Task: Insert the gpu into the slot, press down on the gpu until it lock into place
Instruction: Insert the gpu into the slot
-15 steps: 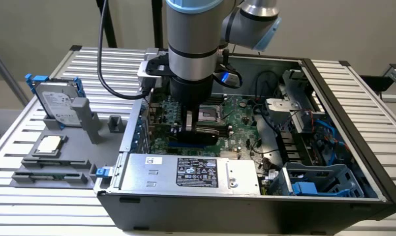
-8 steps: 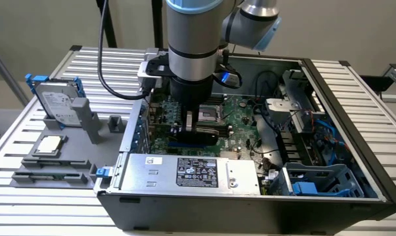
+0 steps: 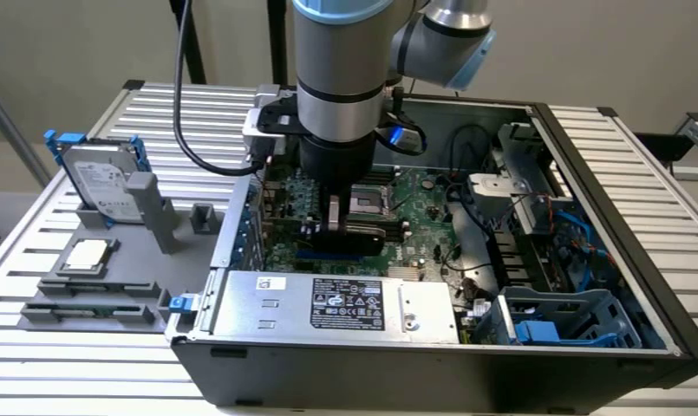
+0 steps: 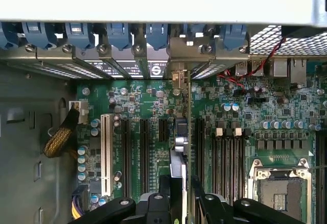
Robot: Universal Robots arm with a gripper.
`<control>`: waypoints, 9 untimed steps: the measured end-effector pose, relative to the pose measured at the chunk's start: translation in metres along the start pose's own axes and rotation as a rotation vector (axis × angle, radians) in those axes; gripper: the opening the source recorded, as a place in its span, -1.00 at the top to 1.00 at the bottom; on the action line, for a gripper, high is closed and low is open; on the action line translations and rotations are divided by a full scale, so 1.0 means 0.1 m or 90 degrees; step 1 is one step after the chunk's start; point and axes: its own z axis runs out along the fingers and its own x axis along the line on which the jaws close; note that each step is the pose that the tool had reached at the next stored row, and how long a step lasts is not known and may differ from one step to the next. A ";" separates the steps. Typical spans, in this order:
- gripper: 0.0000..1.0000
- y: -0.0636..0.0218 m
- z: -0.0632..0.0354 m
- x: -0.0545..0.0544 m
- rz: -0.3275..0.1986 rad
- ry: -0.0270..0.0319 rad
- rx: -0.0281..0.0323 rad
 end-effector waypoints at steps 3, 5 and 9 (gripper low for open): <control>0.48 0.000 0.001 0.00 -0.001 0.0001 0.0000; 0.48 0.000 0.005 0.00 -0.001 0.0000 0.0000; 0.48 0.000 0.016 0.00 -0.001 0.0000 0.0000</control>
